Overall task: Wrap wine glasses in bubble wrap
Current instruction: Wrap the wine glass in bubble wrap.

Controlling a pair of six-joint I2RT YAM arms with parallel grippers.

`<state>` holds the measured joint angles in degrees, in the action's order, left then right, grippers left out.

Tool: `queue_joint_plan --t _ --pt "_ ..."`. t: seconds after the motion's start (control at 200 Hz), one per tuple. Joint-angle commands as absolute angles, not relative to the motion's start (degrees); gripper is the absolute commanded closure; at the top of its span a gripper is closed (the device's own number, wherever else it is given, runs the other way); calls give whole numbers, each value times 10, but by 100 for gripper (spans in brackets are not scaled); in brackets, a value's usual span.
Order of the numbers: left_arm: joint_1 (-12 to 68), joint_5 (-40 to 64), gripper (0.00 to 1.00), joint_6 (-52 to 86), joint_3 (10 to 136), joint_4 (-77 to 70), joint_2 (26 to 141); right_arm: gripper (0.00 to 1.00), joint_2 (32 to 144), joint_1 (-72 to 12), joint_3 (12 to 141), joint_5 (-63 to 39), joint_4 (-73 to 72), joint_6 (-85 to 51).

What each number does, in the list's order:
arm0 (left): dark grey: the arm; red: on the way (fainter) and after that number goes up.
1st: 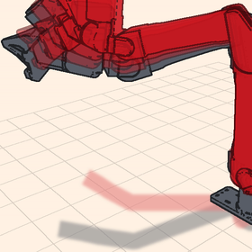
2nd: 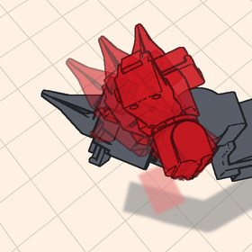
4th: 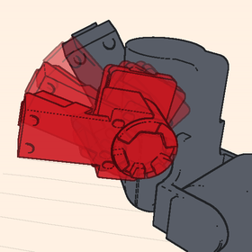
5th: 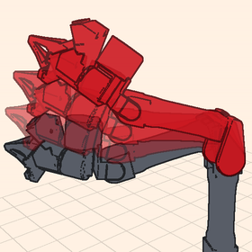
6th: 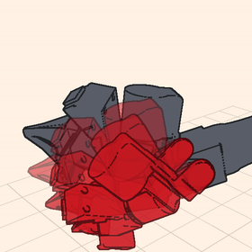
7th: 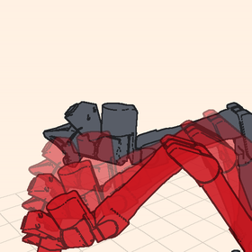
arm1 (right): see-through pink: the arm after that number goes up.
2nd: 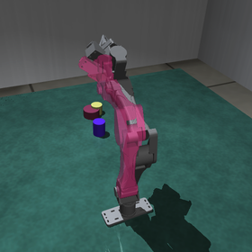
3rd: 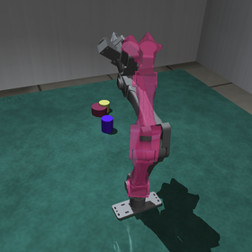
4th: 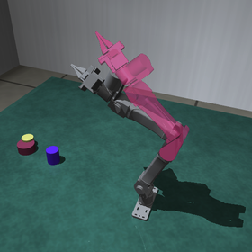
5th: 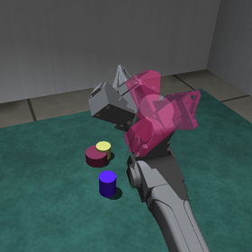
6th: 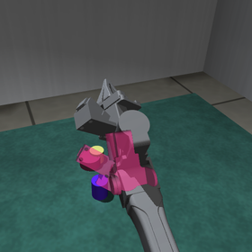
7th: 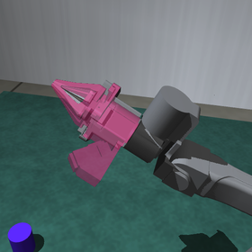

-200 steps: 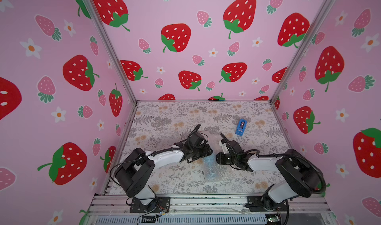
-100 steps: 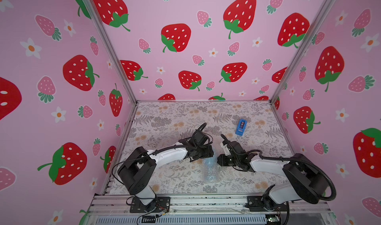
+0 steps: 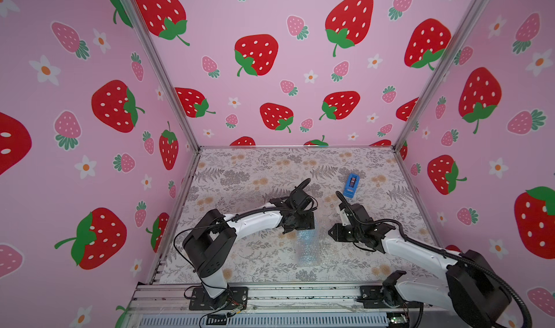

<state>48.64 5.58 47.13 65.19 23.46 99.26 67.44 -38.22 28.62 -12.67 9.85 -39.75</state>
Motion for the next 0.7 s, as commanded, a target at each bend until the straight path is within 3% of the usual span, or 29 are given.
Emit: queue_joint_plan --t 0.0,0.305,0.695 --pt "494 23 17 475 675 294 1008 75 649 -369 291 -160 132 -398" --pt "505 17 17 493 715 315 1036 68 612 -369 257 -275 -1 -495" --pt "507 28 18 510 721 294 1040 53 694 -393 248 -263 -59 -519"
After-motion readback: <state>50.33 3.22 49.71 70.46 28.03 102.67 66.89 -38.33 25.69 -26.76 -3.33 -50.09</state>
